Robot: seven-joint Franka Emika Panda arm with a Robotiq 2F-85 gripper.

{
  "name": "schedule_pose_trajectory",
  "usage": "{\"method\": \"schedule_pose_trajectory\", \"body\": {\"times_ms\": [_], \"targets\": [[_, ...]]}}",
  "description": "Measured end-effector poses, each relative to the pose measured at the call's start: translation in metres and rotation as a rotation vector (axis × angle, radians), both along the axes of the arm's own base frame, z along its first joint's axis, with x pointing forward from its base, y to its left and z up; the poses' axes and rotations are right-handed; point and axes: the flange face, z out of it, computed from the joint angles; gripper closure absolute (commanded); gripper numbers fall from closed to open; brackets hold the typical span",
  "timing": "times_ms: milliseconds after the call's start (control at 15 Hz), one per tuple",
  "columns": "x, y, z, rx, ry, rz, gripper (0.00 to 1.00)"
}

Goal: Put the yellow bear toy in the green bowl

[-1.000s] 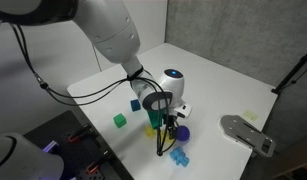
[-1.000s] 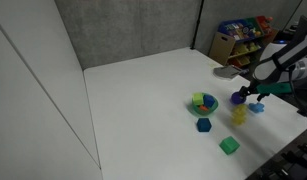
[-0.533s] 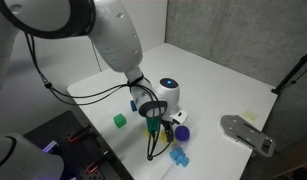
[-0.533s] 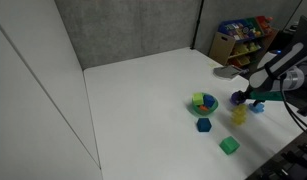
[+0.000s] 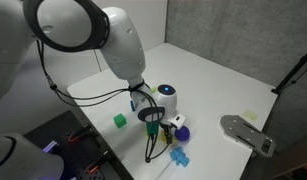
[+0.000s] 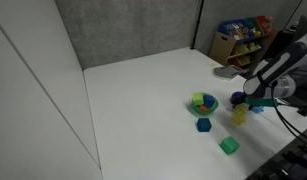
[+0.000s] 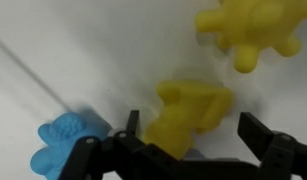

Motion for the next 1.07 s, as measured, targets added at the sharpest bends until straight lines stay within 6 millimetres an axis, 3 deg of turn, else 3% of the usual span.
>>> {"method": "schedule_pose_trajectory", "body": {"times_ms": [333,733,1067], "targets": [[0.003,-0.001,-0.011,0.006,-0.008,-0.003,0.63],[0.009,0.004,-0.002,0.011,-0.026,0.012,0.7],[0.023,0.024,0.042,0.018,-0.086,0.071,0.7]]}}
